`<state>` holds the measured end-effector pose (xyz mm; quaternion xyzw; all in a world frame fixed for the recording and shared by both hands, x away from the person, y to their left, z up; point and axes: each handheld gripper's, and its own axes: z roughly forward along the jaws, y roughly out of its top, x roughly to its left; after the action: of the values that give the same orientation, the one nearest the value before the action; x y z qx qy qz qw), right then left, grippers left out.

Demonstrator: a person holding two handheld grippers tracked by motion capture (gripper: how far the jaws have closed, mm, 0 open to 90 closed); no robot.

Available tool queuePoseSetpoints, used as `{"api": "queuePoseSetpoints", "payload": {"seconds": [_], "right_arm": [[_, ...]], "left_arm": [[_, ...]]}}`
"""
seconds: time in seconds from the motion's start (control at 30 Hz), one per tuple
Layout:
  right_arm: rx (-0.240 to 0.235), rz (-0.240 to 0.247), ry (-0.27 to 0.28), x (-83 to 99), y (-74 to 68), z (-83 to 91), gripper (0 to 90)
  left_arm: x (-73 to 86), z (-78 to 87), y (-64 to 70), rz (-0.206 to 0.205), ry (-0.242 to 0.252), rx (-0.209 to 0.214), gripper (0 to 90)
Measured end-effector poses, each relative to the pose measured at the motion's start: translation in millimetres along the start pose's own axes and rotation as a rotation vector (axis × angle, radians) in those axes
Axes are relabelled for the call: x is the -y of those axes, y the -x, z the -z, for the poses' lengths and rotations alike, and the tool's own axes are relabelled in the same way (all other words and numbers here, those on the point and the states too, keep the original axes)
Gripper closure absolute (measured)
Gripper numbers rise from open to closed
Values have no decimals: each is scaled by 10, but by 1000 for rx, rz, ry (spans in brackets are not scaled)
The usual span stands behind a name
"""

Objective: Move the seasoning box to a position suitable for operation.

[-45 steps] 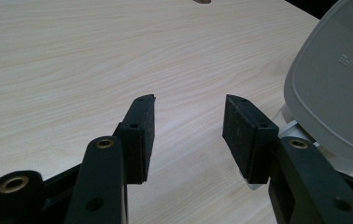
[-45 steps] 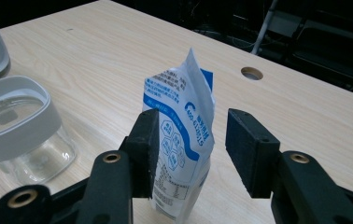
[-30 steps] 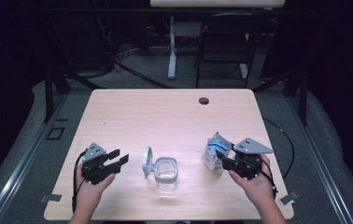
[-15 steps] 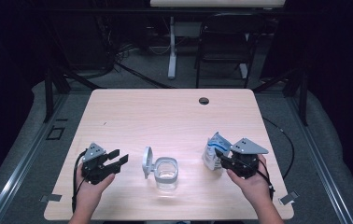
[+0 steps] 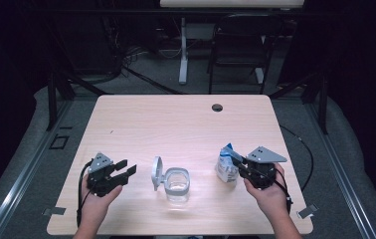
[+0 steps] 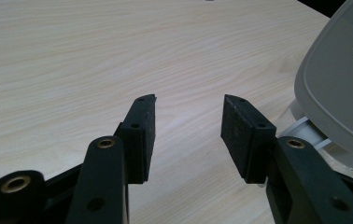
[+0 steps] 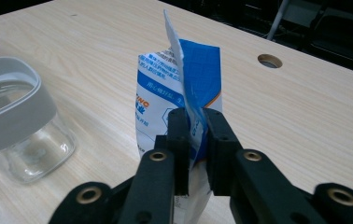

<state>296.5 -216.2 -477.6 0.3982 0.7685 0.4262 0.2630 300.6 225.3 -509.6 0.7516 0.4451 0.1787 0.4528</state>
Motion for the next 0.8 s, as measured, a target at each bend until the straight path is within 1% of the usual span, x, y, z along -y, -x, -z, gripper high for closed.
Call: {"api": "queuePoseSetpoints", "payload": {"seconds": [0.03,0.1,0.2,0.33,0.4,0.47,0.57,0.63,0.7,0.77,0.8], "right_arm": [[-5,11,-6,-2,-1,2,836],[6,31,-17,-12,-23,4,850],[2,46,-22,-13,-32,3,882],[8,44,-20,-8,-39,-2,900],[7,28,-18,-4,-37,3,900],[2,24,-9,1,-45,8,900],[-3,34,-11,-2,-64,33,900],[-10,31,-12,-2,-82,50,900],[-14,41,-15,-2,-114,77,900],[-22,51,-11,0,-145,98,900],[-24,63,-14,7,-167,119,900]], "left_arm": [[0,0,-2,0,-1,2,552],[1,-2,-2,2,-3,1,553],[4,-6,-2,7,-1,3,554],[3,-2,-6,6,-2,1,554],[2,2,-10,6,-7,2,554],[2,3,-13,6,-6,2,555],[1,6,-16,8,-2,5,555],[0,8,-14,8,-2,6,555],[-3,9,-10,6,-5,3,556],[-4,4,-3,5,3,6,556],[-5,6,0,6,3,7,556]]}}
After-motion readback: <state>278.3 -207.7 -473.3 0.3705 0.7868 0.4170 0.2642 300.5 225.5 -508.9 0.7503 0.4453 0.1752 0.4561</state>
